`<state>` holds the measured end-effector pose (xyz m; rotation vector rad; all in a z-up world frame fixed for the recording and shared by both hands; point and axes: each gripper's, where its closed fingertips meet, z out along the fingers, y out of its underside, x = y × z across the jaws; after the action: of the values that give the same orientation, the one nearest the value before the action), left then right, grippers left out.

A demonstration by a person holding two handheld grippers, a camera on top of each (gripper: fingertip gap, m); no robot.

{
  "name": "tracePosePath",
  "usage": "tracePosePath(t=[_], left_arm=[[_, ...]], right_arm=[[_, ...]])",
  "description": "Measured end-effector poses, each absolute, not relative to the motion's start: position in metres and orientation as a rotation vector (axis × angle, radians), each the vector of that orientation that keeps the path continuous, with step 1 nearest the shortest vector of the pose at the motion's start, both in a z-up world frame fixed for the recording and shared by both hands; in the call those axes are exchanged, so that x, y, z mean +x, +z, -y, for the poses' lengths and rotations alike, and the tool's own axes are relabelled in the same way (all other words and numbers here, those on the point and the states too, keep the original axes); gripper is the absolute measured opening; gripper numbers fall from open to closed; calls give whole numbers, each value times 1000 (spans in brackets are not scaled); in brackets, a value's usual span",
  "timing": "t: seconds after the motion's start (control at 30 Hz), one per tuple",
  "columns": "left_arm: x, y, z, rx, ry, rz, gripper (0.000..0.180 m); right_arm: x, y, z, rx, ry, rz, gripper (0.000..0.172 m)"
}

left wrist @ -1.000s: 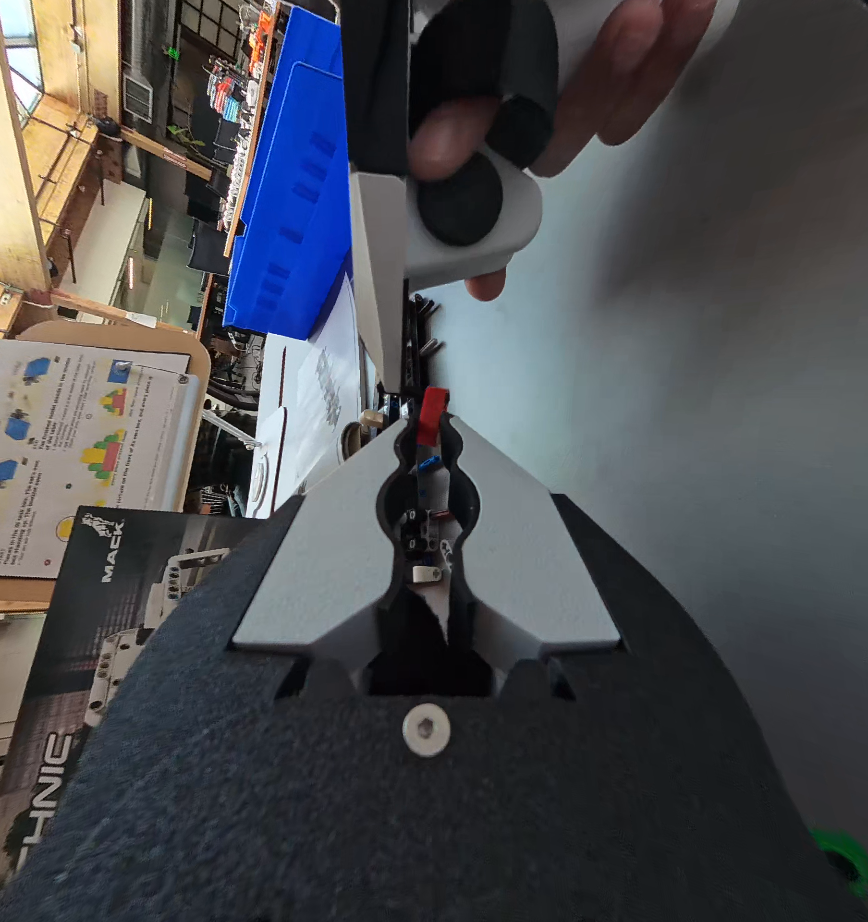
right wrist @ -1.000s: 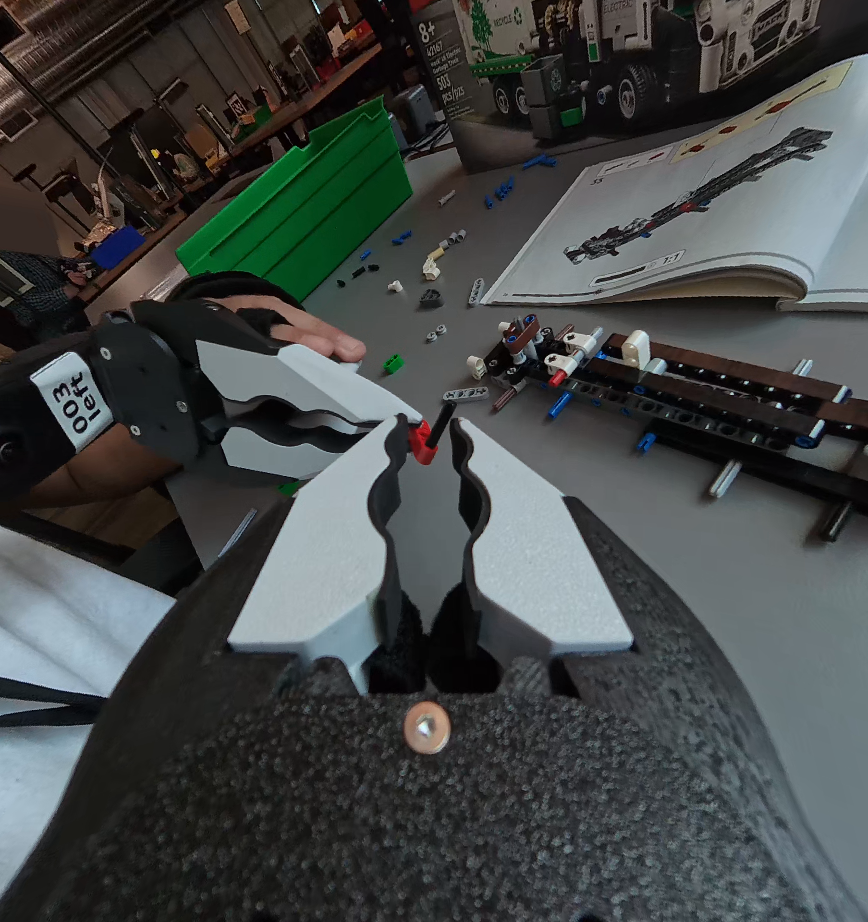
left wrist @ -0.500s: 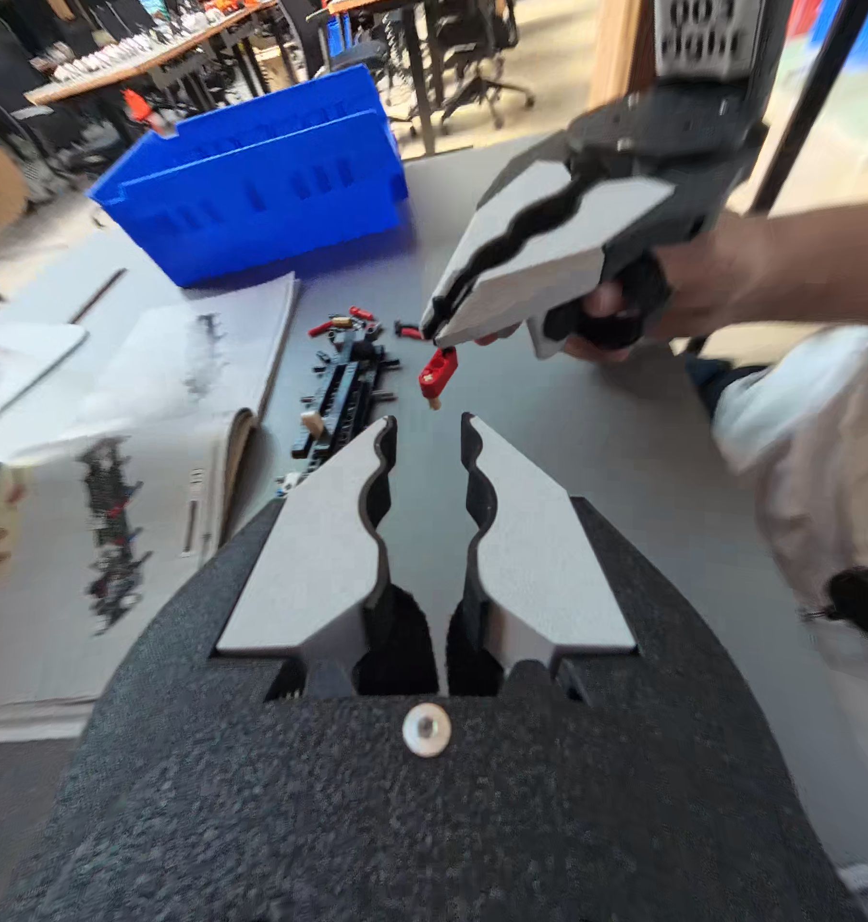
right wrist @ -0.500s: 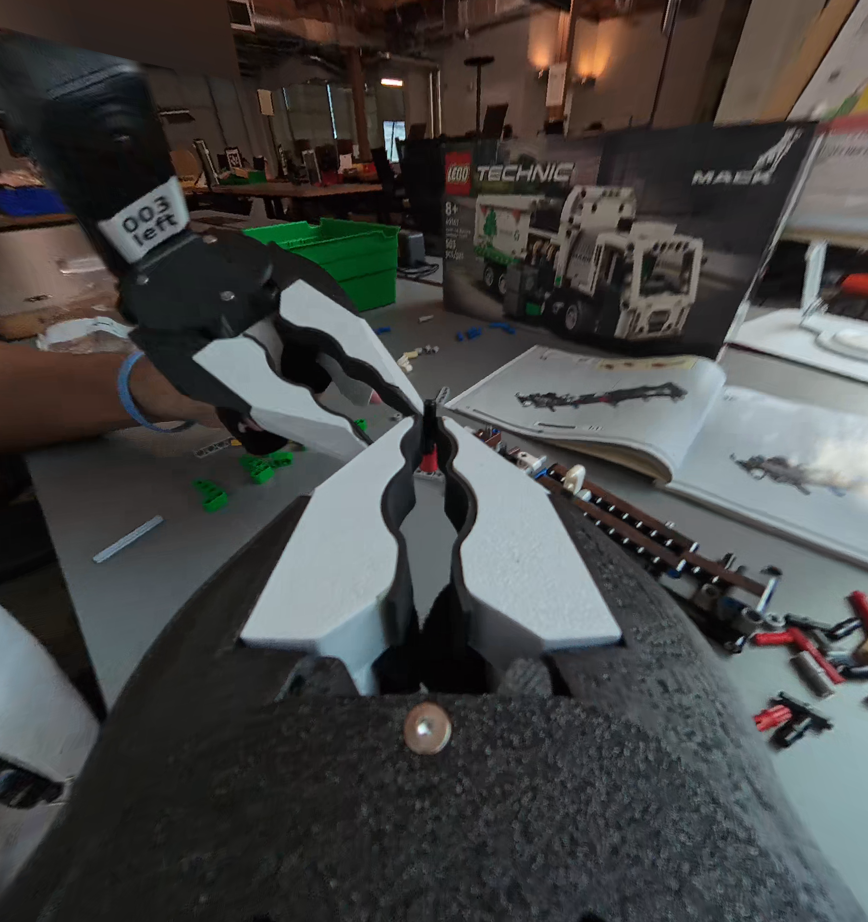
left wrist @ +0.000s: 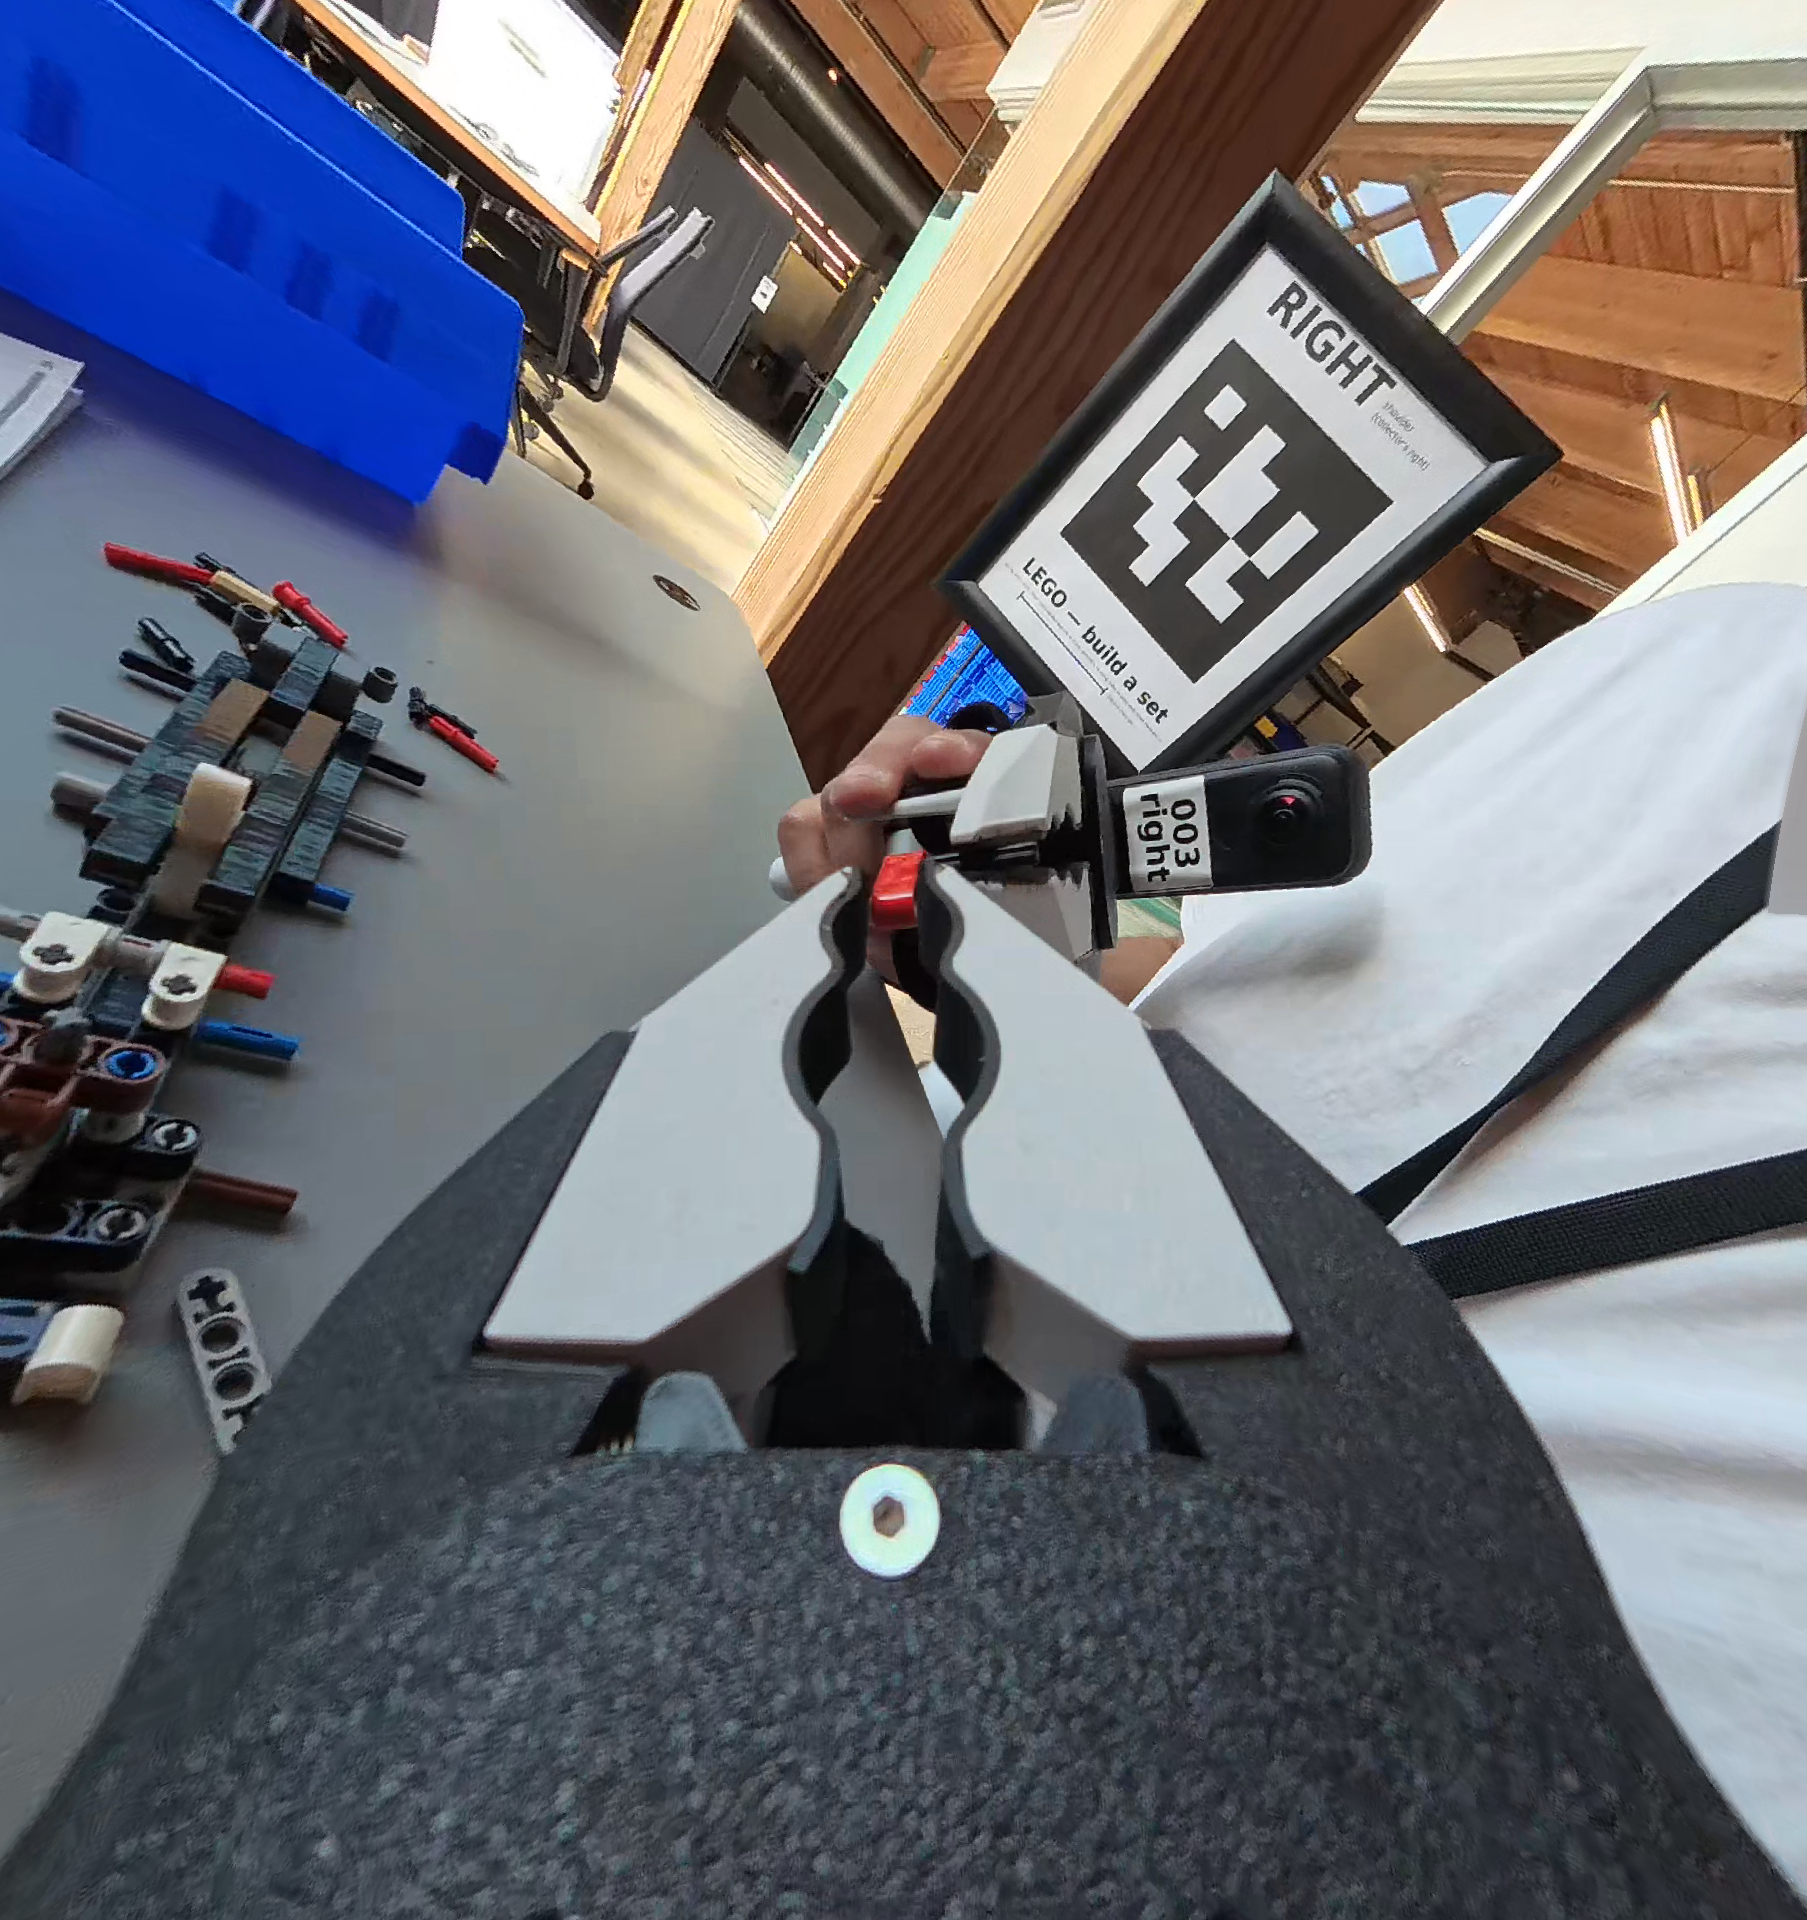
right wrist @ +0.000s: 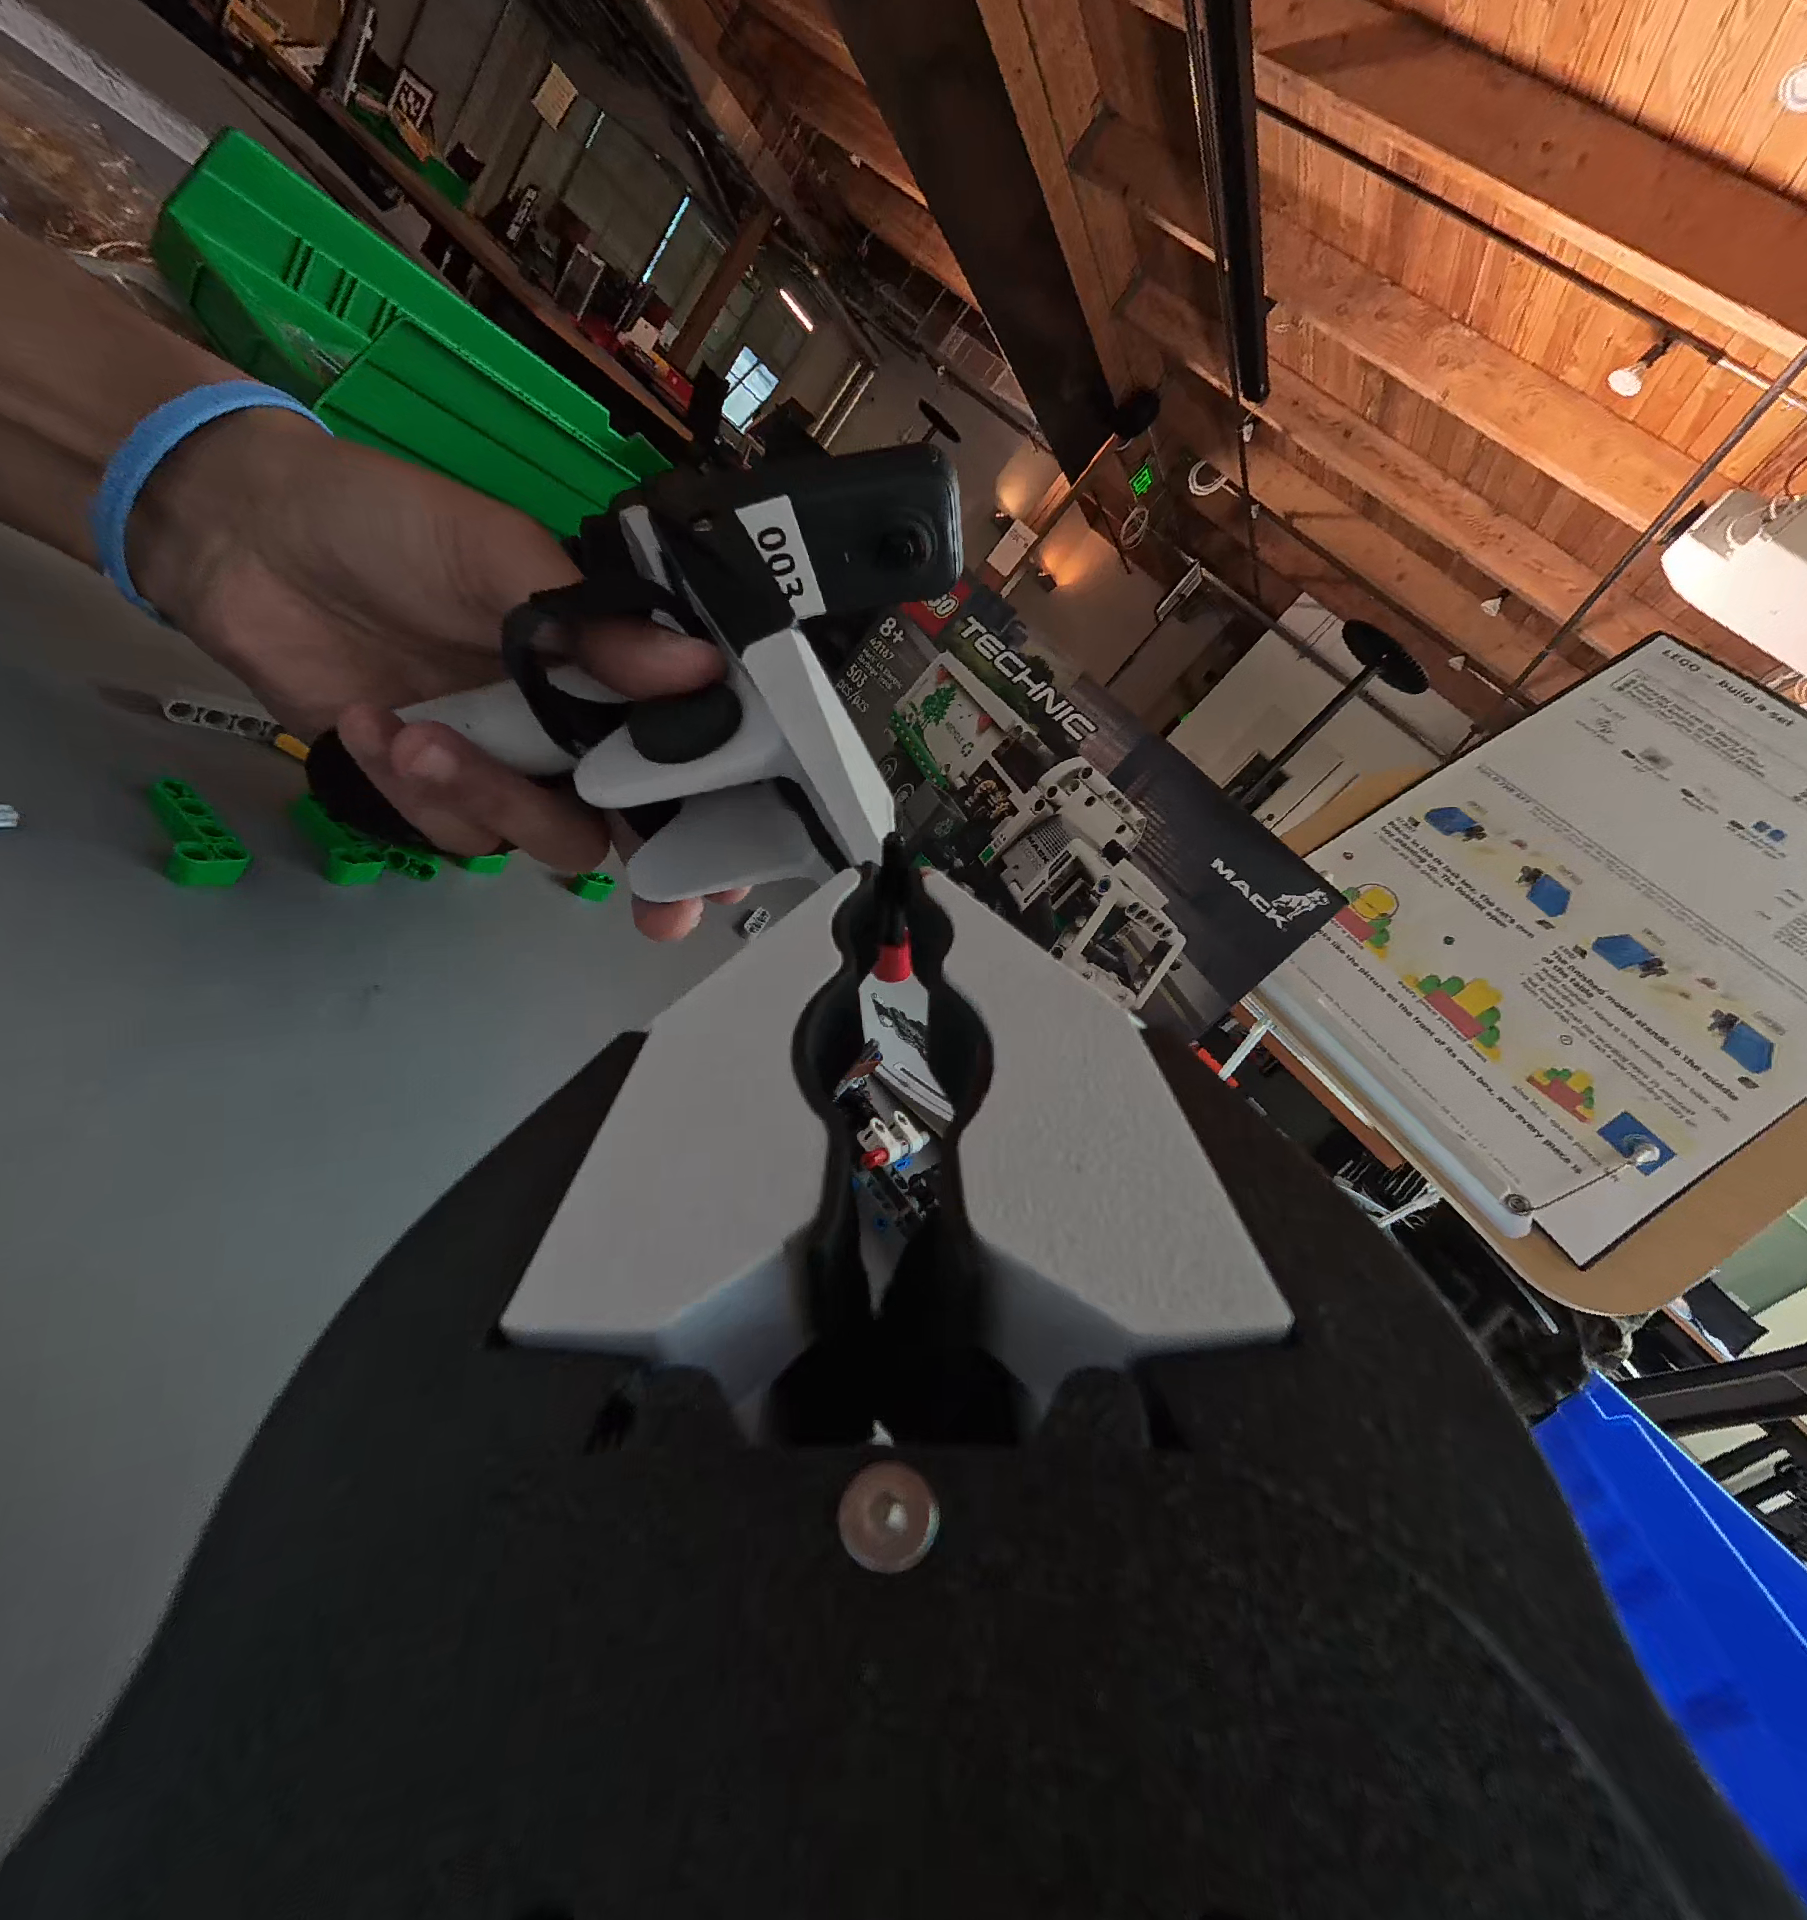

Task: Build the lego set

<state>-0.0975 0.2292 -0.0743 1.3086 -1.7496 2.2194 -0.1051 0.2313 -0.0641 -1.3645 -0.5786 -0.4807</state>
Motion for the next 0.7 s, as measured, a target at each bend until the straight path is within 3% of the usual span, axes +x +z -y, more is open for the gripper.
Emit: tracePosePath(t=[0.2,0.27,0.7], left_arm=[[-96,-79,-232,1331,2188,1768,7],[-95,-80,-234,1341,2181,1769,17],[-91,-91,-239,1415,2122,1914,14]], right_arm=[[-101,-69,-233,-1408,-455,533,2],[-102,-67,-231,-1376,-489,557,2],[-95,-79,-236,-1490,-429,473,4]])
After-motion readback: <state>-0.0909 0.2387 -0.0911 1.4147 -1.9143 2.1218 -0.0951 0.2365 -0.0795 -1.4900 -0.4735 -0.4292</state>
